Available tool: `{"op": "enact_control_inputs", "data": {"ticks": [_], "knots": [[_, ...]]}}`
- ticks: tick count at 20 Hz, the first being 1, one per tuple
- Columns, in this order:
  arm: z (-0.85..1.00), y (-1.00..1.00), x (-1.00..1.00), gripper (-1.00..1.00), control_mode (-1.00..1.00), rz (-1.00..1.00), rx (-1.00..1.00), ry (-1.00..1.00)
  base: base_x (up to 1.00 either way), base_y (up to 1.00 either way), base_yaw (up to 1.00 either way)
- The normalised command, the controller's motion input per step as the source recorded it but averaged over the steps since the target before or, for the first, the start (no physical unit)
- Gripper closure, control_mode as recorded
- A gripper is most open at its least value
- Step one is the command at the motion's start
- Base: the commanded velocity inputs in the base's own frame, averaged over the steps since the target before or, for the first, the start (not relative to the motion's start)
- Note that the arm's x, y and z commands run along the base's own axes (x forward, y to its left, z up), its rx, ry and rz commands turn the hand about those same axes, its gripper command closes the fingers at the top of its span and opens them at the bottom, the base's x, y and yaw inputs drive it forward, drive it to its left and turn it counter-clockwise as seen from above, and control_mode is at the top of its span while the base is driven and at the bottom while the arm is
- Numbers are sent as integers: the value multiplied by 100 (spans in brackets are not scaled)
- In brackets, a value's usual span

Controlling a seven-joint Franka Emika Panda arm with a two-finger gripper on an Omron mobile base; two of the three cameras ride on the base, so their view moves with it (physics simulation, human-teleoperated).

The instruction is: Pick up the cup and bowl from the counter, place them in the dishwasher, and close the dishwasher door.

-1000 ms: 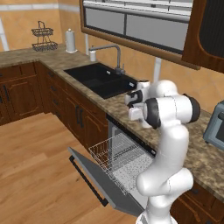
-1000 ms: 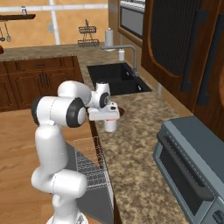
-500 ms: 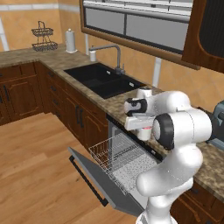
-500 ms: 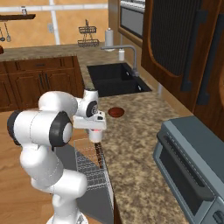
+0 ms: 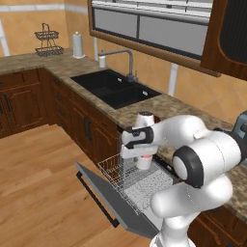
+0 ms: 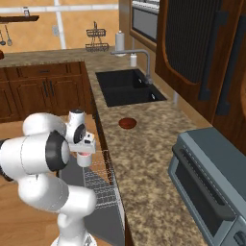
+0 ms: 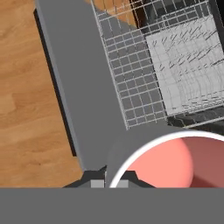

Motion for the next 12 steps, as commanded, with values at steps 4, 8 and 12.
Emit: {"op": "enact_control_inputs", "data": {"ticks": [4, 8, 12], "knots": [[-39, 64, 62, 100, -100, -6, -14, 9, 0, 0, 0], [-45, 14, 62, 100, -100, -3, -17, 6, 0, 0, 0], [-36, 12, 49, 100, -100, -7, -17, 0, 0, 0, 0]]}}
